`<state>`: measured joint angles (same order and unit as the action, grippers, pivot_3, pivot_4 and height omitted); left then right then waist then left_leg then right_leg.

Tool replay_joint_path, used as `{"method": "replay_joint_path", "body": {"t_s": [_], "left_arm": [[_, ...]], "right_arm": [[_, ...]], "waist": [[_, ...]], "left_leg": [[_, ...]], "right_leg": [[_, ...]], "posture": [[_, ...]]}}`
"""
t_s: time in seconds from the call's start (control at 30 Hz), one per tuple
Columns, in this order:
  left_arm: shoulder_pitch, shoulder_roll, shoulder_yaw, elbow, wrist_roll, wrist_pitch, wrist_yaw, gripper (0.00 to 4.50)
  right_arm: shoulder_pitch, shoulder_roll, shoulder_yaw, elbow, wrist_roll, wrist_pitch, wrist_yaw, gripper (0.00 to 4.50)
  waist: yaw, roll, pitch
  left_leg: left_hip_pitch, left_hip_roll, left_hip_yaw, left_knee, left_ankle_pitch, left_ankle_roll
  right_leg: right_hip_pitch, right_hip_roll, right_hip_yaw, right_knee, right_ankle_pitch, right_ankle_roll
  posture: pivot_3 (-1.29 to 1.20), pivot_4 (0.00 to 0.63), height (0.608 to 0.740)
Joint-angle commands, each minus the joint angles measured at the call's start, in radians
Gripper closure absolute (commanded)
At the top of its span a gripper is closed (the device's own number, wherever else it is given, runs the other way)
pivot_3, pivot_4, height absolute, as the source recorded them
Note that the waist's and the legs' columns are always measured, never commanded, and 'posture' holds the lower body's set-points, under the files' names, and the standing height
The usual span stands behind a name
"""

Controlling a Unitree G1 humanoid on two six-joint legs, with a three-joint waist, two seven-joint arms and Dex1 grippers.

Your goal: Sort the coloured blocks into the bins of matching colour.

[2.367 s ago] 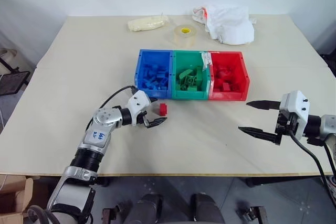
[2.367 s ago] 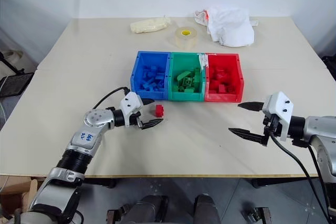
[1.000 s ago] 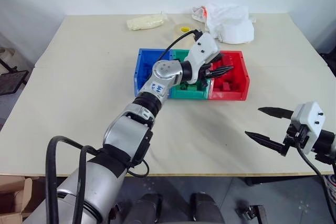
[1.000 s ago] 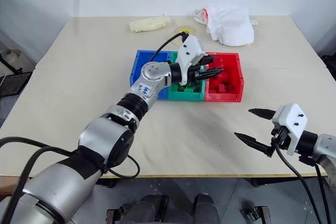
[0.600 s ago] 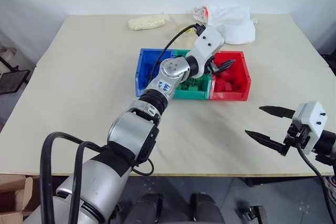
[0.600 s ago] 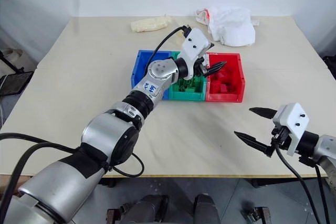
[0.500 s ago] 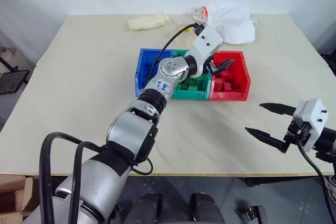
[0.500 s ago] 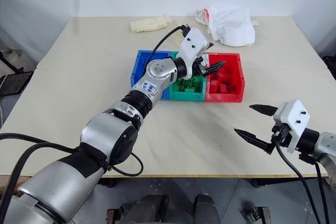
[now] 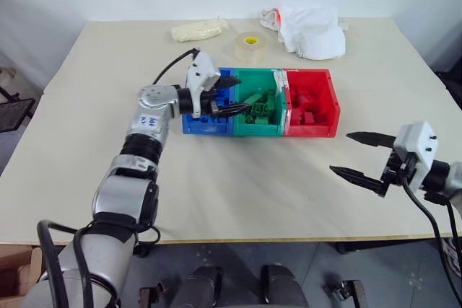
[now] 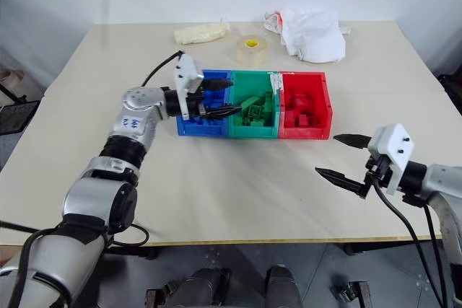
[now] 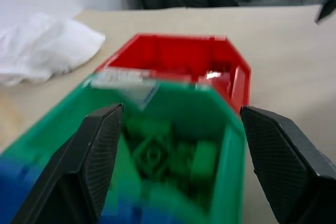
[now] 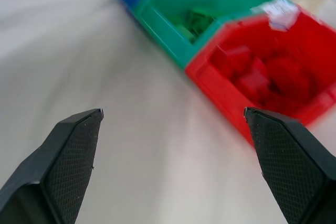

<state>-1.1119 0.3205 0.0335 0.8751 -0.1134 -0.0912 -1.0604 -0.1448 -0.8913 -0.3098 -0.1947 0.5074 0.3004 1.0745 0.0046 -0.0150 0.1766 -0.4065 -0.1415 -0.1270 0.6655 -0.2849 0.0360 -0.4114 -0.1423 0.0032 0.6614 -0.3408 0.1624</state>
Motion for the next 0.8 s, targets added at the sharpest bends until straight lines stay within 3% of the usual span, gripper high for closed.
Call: {"method": "replay_joint_path", "body": {"t_s": [0.03, 0.23, 0.37, 0.6, 0.8], "left_arm": [[0.083, 0.051, 0.030, -0.222, -0.051, 0.073, 0.018, 0.72], [0.319, 0.161, 0.061, -0.583, -0.086, 0.293, 0.107, 0.72], [0.518, 0.212, 0.148, -0.813, -0.207, 0.369, 0.101, 0.72], [0.811, 0.300, 0.218, -1.004, -0.278, 0.444, 0.102, 0.72], [0.881, 0.322, 0.253, -1.011, -0.284, 0.396, 0.135, 0.72]], "right_arm": [[-0.056, -0.019, 0.023, 0.045, -0.014, -0.034, 0.037, 0.00], [-0.136, -0.018, 0.067, 0.121, -0.033, -0.058, 0.088, 0.00], [-0.164, -0.019, 0.083, 0.158, -0.035, -0.071, 0.130, 0.00], [-0.186, -0.029, 0.108, 0.202, -0.059, -0.091, 0.175, 0.00], [-0.197, -0.022, 0.113, 0.214, -0.070, -0.095, 0.186, 0.00]], "waist": [[-0.002, 0.000, 0.000], [-0.008, 0.000, 0.000], [-0.009, 0.001, -0.001], [-0.006, 0.002, -0.001], [0.007, 0.002, -0.001]], "left_leg": [[0.000, 0.000, 0.000, 0.000, 0.000, 0.000], [0.000, 0.001, 0.000, -0.001, 0.000, 0.000], [0.001, 0.001, 0.000, -0.001, 0.000, 0.000], [0.002, 0.001, 0.000, -0.001, 0.000, 0.000], [0.002, 0.001, 0.000, -0.001, 0.000, 0.000]], "right_leg": [[0.000, 0.000, 0.000, 0.000, 0.000, 0.000], [-0.001, 0.000, 0.001, 0.000, 0.000, 0.000], [0.000, 0.000, 0.001, -0.001, 0.000, 0.000], [0.001, -0.001, 0.002, -0.003, 0.000, 0.000], [0.001, -0.003, 0.002, -0.005, 0.000, -0.001]], "posture": [[0.00, 0.150, 0.740], [0.00, 0.150, 0.740], [0.00, 0.150, 0.740], [0.00, 0.150, 0.740], [0.00, 0.150, 0.740]]}}
